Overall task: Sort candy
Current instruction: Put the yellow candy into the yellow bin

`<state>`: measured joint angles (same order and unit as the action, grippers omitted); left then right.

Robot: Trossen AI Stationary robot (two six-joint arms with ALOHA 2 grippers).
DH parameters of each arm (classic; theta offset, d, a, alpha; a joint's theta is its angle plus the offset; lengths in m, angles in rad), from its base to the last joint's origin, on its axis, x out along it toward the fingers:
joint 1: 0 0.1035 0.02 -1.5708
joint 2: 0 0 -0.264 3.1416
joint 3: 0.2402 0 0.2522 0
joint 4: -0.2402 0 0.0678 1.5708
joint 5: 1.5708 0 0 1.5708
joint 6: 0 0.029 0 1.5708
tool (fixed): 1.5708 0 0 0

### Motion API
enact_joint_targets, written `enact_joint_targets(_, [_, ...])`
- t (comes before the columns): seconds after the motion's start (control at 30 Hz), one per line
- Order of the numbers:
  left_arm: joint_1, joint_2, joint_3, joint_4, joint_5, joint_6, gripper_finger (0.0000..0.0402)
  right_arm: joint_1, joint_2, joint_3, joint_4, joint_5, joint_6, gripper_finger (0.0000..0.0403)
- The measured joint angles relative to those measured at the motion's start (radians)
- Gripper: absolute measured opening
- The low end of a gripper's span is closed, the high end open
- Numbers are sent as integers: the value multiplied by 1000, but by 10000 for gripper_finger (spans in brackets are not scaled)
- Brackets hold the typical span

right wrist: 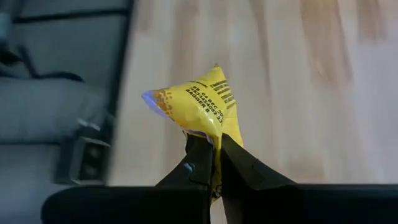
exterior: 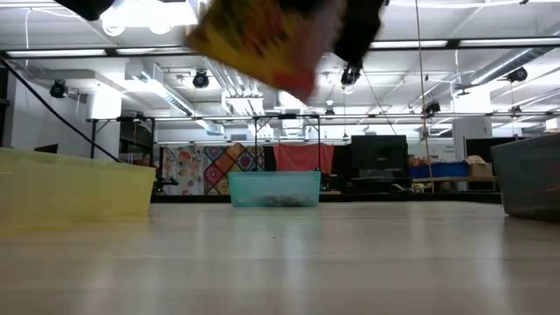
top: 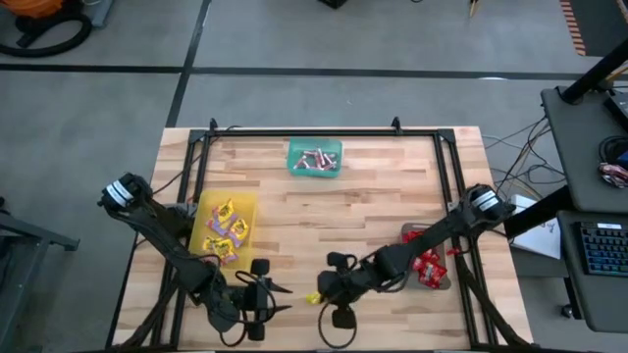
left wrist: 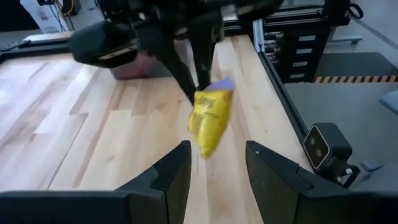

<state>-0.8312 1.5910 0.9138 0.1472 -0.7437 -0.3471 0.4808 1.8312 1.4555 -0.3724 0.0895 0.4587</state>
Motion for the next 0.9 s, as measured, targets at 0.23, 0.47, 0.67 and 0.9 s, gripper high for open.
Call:
enact_joint_targets(0.23, [1, 30, 2, 24, -47, -13, 137, -56, -2, 0, 134, -97, -89, 9])
enact_joint_targets(0.47, [2, 42, 2, 21, -125, -9, 137, -91, -2, 0, 185, -110, -150, 9])
enact_joint_targets(0.67, [2, 42, 2, 18, -106, -8, 137, -116, -2, 0, 213, -128, -184, 9])
enact_joint_targets(0.9, [2, 42, 2, -19, -111, -14, 129, -149, -3, 0, 210, -153, -201, 9])
